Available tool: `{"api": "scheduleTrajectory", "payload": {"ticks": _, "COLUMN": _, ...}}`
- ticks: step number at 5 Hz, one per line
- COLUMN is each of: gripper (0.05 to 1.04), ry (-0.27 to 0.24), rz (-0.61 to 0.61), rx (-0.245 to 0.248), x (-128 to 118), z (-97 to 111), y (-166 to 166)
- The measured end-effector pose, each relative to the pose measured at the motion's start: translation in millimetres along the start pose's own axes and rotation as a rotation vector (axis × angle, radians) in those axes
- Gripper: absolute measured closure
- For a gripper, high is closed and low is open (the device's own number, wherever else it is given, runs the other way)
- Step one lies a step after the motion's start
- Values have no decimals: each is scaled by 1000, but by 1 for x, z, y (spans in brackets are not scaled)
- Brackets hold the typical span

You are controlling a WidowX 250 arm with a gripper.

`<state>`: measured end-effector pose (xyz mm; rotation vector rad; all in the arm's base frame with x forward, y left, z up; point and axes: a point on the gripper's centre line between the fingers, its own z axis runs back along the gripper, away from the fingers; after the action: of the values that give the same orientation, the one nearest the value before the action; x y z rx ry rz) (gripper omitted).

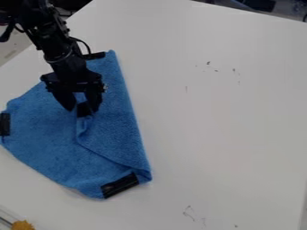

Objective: Unfold the cloth from the center to right

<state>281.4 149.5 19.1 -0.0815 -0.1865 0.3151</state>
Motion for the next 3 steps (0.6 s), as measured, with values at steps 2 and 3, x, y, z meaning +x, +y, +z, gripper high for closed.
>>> {"api": "scheduleTrajectory", "payload": {"ticks": 2, "gripper": 857, "ry": -8, "rz": 4, "rx": -20, "x": -3, "z": -3, "y": 1}}
{"api": "scheduleTrajectory", "payload": {"ticks": 3, "gripper": 1005, "ry": -2, "rz": -1, "rx": -19, "x": -5, "z": -5, "y": 3}}
